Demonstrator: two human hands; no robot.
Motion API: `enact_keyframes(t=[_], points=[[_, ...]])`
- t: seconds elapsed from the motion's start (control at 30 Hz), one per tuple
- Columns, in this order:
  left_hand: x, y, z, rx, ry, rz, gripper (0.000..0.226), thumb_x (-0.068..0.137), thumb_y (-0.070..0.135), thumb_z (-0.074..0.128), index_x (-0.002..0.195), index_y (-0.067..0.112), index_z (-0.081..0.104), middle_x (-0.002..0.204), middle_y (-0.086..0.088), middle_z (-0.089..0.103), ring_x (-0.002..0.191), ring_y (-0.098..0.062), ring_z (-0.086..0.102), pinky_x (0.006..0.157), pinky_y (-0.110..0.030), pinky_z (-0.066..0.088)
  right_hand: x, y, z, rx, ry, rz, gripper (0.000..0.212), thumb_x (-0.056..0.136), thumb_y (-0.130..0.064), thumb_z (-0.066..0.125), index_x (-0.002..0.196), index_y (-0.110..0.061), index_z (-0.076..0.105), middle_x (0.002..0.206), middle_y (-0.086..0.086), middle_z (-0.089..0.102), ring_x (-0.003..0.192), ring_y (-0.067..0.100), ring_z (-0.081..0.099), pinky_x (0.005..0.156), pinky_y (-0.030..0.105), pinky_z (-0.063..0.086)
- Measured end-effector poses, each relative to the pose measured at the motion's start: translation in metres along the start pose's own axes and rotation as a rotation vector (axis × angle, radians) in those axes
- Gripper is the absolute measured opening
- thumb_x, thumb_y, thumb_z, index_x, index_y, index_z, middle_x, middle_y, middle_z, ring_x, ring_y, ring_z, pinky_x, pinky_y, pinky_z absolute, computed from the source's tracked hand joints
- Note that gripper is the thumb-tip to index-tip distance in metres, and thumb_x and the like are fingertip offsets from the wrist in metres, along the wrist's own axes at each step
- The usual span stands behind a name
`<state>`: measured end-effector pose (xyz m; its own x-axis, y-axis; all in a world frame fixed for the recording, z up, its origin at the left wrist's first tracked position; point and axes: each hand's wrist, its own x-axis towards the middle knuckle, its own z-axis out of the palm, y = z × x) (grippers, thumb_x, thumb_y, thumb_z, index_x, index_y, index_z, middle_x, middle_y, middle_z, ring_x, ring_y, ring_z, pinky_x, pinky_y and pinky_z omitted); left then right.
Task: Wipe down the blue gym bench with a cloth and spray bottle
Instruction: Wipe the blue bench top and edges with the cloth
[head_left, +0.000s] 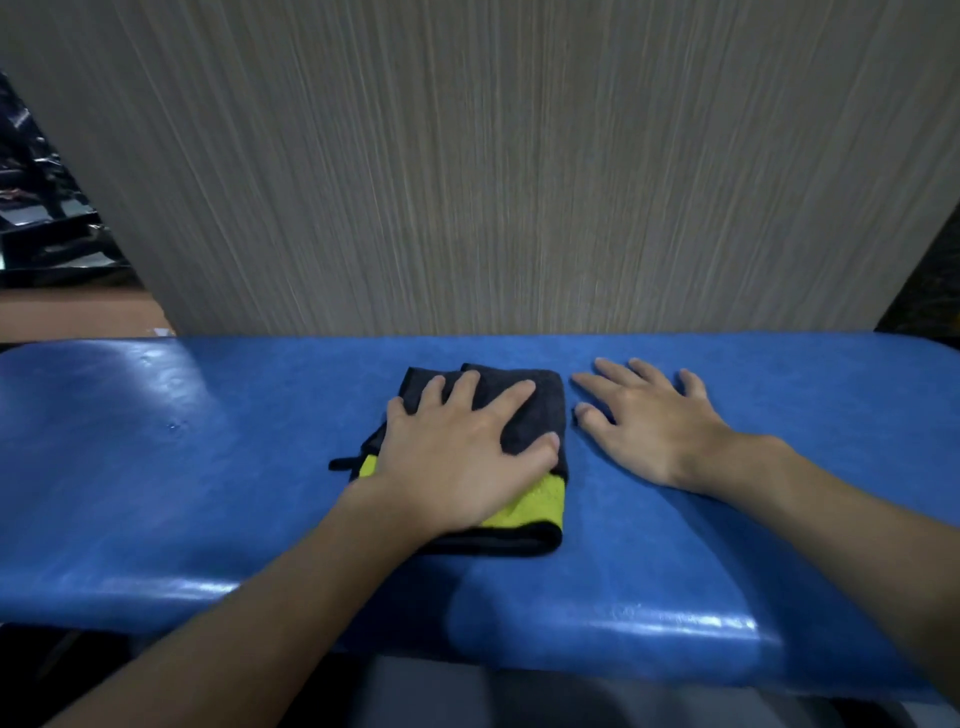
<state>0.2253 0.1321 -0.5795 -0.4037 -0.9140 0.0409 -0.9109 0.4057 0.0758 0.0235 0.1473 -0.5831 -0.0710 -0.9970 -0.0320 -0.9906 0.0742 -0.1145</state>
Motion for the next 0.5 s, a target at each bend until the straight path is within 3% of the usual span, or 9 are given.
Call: enact_keyframes(t=[0.37, 0.5], points=[[0.126, -0.013, 0.000, -0.069, 0.029, -0.034, 0.068, 0.085, 0.076, 0.020, 0.148, 0.053, 0.025, 0.157, -0.005, 0.029, 0.143, -0.036, 0.027, 0.110, -0.068, 0.020, -0.001, -0.002, 0.004, -0.016, 0.004, 0.014, 0.057, 0.100, -0.053, 0.013, 0.156, -0.041, 0.012, 0.166, -0.012, 0.002, 0.153, 0.017, -0.002, 0.120, 0.055, 0.000], [0.109, -0.014, 0.006, -0.063, 0.038, -0.023, 0.069, 0.089, 0.076, 0.020, 0.153, 0.051, 0.020, 0.165, -0.003, 0.019, 0.150, -0.033, 0.015, 0.115, -0.064, 0.015, -0.002, -0.002, 0.003, 0.000, 0.012, 0.032, 0.056, 0.101, -0.053, 0.016, 0.156, -0.041, 0.014, 0.166, -0.012, 0.004, 0.153, 0.016, 0.000, 0.121, 0.054, 0.001]])
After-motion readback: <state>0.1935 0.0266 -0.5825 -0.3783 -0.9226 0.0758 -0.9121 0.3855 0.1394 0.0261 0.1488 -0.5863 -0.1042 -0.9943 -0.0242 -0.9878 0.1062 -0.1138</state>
